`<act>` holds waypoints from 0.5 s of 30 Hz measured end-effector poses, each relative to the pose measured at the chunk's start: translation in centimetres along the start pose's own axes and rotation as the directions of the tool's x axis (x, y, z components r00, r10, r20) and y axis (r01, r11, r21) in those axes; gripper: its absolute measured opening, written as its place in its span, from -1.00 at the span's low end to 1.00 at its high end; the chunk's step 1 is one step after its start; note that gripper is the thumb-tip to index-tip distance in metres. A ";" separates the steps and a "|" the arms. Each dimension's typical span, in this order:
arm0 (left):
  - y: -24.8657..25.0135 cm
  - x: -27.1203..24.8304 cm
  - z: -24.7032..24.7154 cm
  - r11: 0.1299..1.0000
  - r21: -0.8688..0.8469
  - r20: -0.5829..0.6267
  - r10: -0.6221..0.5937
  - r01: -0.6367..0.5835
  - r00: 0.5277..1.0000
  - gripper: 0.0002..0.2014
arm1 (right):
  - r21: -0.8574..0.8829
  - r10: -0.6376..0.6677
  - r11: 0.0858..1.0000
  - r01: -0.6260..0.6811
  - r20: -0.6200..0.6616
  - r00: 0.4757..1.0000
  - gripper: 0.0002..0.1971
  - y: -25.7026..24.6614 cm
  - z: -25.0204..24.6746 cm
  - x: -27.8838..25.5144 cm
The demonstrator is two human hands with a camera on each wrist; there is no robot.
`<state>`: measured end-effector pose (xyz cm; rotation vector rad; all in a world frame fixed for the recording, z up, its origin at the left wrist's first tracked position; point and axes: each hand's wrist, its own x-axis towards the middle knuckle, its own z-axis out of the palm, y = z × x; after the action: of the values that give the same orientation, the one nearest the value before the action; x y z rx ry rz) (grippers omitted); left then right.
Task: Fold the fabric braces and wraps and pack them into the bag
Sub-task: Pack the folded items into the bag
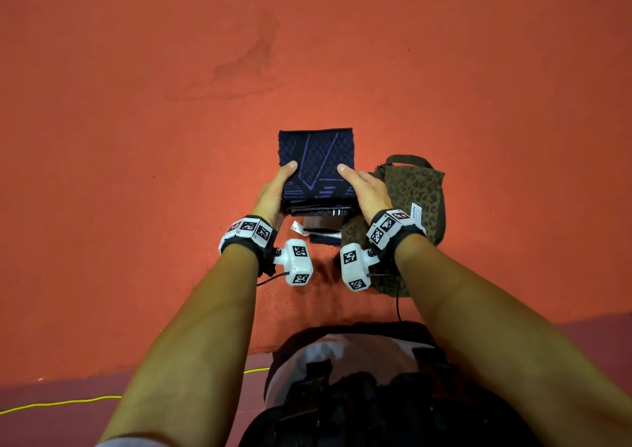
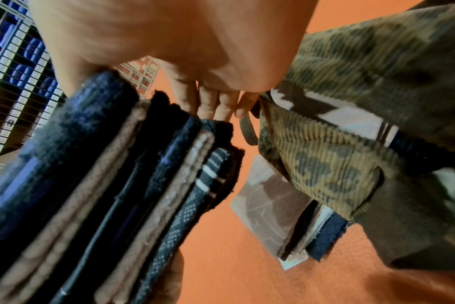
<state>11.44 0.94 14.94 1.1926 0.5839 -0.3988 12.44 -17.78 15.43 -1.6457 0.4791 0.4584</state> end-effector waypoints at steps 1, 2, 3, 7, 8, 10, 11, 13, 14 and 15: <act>0.1 0.0 0.0 1.000 0.002 0.001 0.005 -0.005 1.000 -0.28 | -0.004 -0.005 1.000 0.005 -0.001 1.000 -0.19 -0.1 0.0 -0.1; 0.1 -0.1 0.1 1.000 0.002 -0.001 0.008 -0.008 1.000 -0.28 | -0.010 0.001 1.000 -0.001 -0.005 1.000 -0.14 -0.1 0.0 -0.1; 0.2 -0.1 0.2 1.000 0.002 -0.006 0.011 -0.011 1.000 -0.28 | -0.011 -0.007 1.000 0.007 -0.005 1.000 -0.10 -0.1 0.0 -0.2; 0.0 -0.2 0.7 1.000 0.002 -0.012 0.020 -0.020 1.000 -0.30 | -0.018 -0.002 1.000 0.002 -0.027 1.000 -0.16 0.1 -0.6 -0.3; 0.0 -0.2 0.9 1.000 0.004 -0.008 0.017 -0.017 1.000 -0.31 | -0.004 -0.009 1.000 0.009 -0.022 1.000 -0.28 -0.1 -1.0 -0.5; -0.4 -0.2 1.4 1.000 0.009 0.002 0.008 -0.008 1.000 -0.31 | 0.032 -0.017 0.999 0.017 0.000 1.000 -0.55 0.1 -1.7 -0.6; -0.6 -0.1 1.7 1.000 0.012 0.006 0.002 -0.002 1.000 -0.30 | 0.046 -0.006 0.999 0.006 0.001 1.000 -0.61 0.2 -2.1 -0.7; -1.0 -0.1 2.2 1.000 0.014 0.014 -0.010 0.010 1.000 -0.31 | 0.064 0.036 0.997 -0.035 -0.009 0.999 -0.56 0.4 -2.6 -0.9; -1.4 -0.1 2.6 1.000 0.015 0.021 -0.017 0.017 1.000 -0.31 | 0.068 0.054 0.996 -0.053 -0.017 0.998 -0.47 0.7 -2.9 -1.0; -1.6 -0.1 2.9 1.000 0.013 0.024 -0.025 0.025 0.999 -0.31 | 0.069 0.065 0.996 -0.064 -0.018 0.998 -0.38 0.9 -3.1 -1.1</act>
<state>11.05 -2.31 14.47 1.1915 0.5768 -0.4383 11.15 -20.88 15.66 -1.5738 0.5580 0.4689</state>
